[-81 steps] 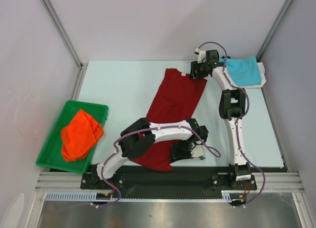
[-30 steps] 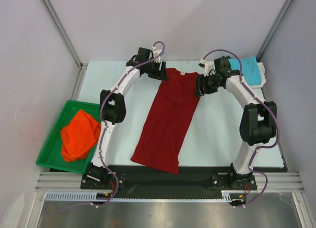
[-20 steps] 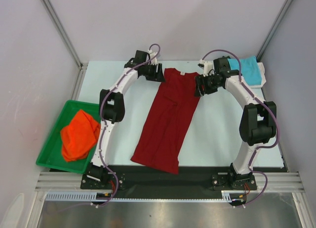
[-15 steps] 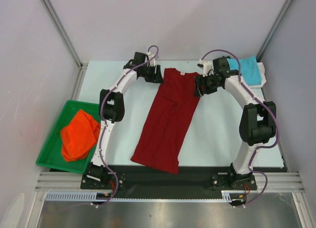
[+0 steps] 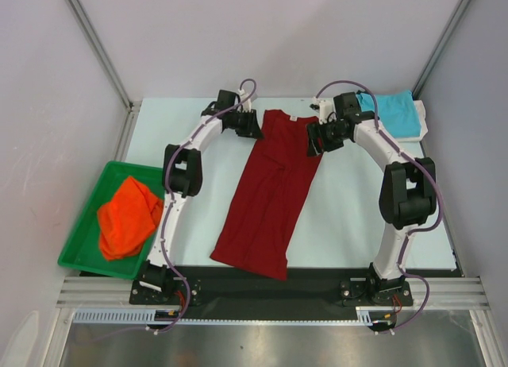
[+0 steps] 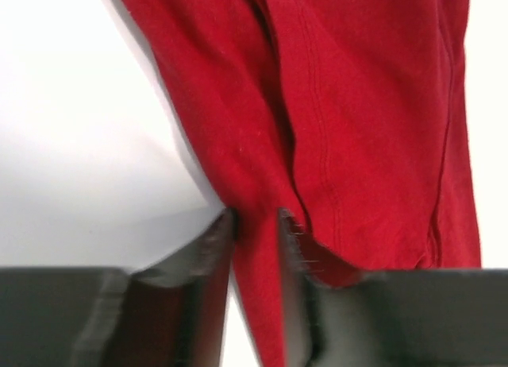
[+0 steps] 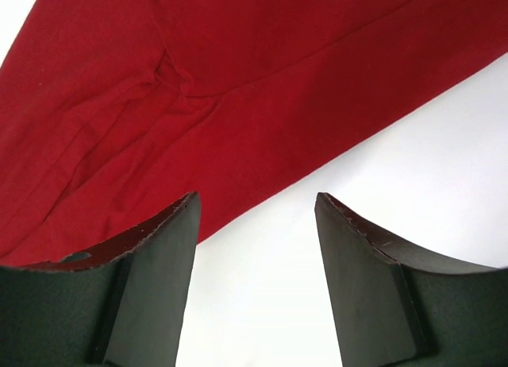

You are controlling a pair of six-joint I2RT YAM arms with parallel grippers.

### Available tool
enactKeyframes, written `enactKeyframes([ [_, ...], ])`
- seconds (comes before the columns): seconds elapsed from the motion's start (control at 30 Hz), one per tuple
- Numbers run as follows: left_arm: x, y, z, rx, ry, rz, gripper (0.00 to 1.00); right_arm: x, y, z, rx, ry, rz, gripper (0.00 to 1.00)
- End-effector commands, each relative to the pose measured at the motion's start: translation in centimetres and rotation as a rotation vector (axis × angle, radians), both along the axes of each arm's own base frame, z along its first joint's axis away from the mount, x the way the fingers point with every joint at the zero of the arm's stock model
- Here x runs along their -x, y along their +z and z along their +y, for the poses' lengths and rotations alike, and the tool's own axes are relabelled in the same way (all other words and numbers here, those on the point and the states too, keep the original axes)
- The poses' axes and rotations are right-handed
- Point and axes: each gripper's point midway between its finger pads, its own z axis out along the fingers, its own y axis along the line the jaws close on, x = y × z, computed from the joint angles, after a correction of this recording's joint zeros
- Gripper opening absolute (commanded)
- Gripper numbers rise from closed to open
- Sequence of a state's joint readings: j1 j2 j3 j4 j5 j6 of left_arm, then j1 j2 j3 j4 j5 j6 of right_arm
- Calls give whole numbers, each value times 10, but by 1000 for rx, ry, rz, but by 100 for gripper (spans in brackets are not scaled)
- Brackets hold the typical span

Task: Fold and stack the t-shirts
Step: Fold the tshirt

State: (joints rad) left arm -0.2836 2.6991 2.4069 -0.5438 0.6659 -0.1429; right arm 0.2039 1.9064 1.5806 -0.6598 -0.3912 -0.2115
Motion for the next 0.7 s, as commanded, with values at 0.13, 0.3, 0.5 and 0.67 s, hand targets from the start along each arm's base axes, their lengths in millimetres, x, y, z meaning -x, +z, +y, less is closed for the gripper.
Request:
enactKeyframes([
  [0.13,-5,-1,-14,52,2,0,0,-16,8,3,15,6,-53,66],
  [0.3,-13,4,-15,61,40,-7,0,-17,2,3,20,4,-40,66],
  [0.5,-26,15,-8,41,98,-41,0,-24,3,5,17,2,-47,66],
  [0.67,-38,23,16,13,157,-61,0,-26,0,4,25,2,-47,66],
])
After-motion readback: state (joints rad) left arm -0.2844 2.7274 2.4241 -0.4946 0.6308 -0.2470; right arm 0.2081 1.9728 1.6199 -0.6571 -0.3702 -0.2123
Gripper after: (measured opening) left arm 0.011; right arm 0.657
